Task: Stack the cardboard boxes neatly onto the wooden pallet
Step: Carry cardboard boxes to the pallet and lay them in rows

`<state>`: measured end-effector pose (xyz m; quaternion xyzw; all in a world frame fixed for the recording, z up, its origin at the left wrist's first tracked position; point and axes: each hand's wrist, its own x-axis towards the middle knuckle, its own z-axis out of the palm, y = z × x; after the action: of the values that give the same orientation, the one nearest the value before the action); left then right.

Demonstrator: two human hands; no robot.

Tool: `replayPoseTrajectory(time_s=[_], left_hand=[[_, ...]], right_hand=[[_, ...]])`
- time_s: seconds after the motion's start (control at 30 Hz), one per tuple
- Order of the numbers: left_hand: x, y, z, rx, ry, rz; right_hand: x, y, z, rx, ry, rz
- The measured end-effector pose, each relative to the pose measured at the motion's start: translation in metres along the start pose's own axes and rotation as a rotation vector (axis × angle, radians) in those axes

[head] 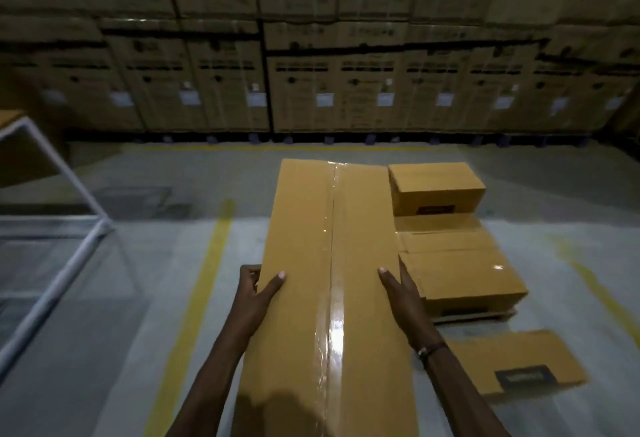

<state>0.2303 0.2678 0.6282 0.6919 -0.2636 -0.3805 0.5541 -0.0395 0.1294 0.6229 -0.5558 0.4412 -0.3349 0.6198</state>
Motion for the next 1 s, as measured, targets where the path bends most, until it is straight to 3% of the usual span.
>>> replayPoseTrajectory(time_s=[0.37,0.7,1.0], left_hand=[[0.047,0.008,-0.173,-0.044,0.278,0.016],[0.198,0.053,-0.279,-0.018,0.428,0.031],[0.336,0.105,-0.325,0.006,0.432,0.037]], right_hand=[[0.091,-0.028,0.199,-0.08,-0.281,-0.029],[0.266,-0.061,0.356,-0.069,-0.423,-0.085],[0.399,-0.103,0.431,-0.07,-0.442,-0.099]])
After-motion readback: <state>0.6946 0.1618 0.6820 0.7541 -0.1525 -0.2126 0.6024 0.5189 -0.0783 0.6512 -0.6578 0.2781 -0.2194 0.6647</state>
